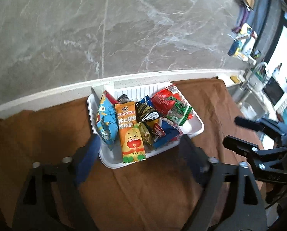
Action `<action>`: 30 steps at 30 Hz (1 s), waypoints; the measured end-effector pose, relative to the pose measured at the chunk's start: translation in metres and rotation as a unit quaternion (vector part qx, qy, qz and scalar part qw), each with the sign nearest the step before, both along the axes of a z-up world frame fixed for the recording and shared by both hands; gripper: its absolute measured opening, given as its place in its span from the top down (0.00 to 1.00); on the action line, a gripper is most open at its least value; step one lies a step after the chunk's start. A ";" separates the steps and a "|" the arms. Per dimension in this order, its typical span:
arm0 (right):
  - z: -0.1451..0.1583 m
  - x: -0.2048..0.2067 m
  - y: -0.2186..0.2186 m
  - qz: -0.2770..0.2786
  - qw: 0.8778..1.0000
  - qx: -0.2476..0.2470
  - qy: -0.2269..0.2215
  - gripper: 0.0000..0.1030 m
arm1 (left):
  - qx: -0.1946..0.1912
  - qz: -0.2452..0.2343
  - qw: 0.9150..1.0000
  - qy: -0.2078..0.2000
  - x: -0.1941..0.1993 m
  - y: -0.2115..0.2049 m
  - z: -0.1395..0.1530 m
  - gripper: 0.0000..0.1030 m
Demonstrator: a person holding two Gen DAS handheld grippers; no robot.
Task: Organize snacks
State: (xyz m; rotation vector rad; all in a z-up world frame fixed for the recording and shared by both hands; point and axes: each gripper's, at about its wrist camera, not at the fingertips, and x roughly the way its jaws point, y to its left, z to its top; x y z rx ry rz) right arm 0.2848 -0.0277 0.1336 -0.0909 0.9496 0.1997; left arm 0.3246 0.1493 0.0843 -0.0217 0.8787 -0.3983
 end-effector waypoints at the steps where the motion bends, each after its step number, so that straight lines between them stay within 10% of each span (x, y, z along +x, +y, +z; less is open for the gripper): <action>1: 0.007 -0.007 0.001 -0.002 1.000 -0.007 -0.015 0.24 | 0.012 -0.003 1.000 -0.010 -0.007 -0.004 0.005 0.11; 8: 0.040 -0.040 0.003 -0.023 0.995 -0.046 -0.086 0.00 | 0.061 -0.013 0.996 -0.062 -0.041 -0.028 0.040 0.08; 30: 0.066 -0.098 -0.019 -0.070 0.990 -0.034 -0.119 0.00 | 0.089 -0.038 0.987 -0.130 -0.102 -0.054 0.091 0.05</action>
